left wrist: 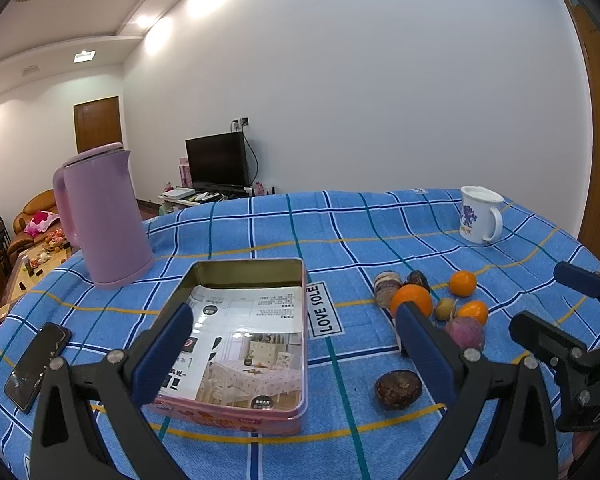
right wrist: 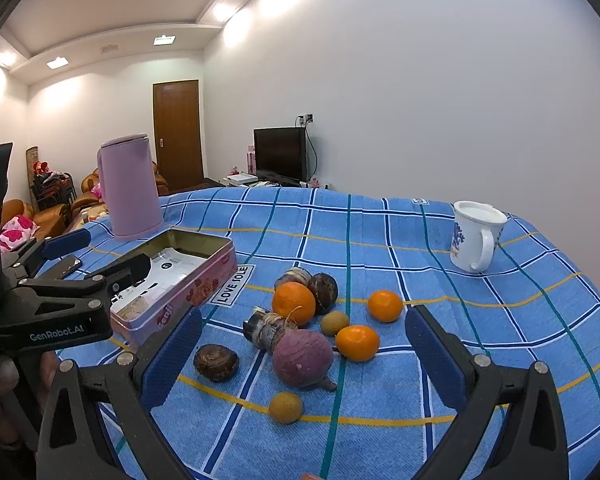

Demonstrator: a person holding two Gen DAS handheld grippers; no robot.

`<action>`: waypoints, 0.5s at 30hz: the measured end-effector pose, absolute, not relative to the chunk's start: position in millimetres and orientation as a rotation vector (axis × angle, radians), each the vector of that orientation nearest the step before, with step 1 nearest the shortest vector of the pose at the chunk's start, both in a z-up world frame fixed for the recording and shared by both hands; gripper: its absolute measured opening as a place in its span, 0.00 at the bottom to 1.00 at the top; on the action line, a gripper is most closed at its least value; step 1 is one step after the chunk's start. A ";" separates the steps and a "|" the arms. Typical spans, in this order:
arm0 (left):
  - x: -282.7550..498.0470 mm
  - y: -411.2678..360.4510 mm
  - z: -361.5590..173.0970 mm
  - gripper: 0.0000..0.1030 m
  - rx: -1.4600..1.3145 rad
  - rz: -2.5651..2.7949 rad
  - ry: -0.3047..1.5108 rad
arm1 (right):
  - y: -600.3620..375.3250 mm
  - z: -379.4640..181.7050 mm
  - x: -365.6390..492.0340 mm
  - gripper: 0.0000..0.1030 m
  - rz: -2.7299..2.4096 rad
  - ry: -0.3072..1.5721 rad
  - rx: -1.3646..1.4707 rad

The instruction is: Organize fruits

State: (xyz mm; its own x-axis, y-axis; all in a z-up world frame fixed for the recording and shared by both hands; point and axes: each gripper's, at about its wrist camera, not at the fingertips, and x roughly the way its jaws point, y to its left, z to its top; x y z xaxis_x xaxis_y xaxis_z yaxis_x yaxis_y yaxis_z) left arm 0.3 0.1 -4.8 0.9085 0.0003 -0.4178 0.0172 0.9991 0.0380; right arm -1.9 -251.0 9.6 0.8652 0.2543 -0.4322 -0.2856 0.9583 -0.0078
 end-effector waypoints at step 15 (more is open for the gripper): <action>-2.2 -9.7 -31.6 0.99 0.051 -0.056 0.477 | -259.9 -29.6 2.1 0.96 0.266 0.535 -0.083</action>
State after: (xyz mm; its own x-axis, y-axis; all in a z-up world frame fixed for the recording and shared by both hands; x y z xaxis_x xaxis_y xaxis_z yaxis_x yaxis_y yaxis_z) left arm -2.2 -9.7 -31.6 0.8870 -0.0414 -0.4599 0.0654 0.9972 0.0364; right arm 2.1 -259.9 -29.6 0.8269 0.2288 -0.5137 -0.2721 0.9622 -0.0094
